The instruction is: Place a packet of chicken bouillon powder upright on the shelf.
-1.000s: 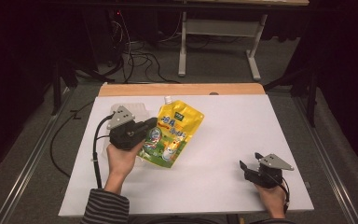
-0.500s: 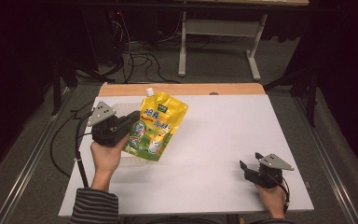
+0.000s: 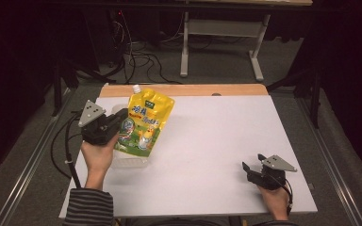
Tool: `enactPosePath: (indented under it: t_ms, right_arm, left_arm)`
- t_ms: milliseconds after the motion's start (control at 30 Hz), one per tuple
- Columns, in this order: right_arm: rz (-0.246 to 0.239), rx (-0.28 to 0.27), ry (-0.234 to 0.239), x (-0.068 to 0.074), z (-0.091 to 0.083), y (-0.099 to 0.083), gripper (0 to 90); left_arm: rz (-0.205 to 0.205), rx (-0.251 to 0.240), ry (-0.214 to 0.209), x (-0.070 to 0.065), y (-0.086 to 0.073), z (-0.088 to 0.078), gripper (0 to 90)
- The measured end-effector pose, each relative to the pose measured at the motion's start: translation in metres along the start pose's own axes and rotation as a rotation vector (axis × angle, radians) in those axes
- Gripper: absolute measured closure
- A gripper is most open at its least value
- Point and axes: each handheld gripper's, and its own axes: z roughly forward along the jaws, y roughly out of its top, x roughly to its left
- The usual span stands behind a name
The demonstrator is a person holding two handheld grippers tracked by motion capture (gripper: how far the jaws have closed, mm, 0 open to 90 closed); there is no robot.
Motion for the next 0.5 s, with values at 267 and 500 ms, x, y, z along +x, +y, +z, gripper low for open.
enactPosePath:
  t_ms: [267,500]
  right_arm:
    - [0.0,0.0,-0.001,0.0,0.0,0.0,30.3]
    - [0.0,-0.007,-0.001,0.0,0.0,0.0,30.3]
  left_arm:
    - [-0.017,0.0,0.052,0.011,-0.005,0.001,90.0]
    - [-0.01,0.022,0.096,0.015,-0.013,0.008,90.0]
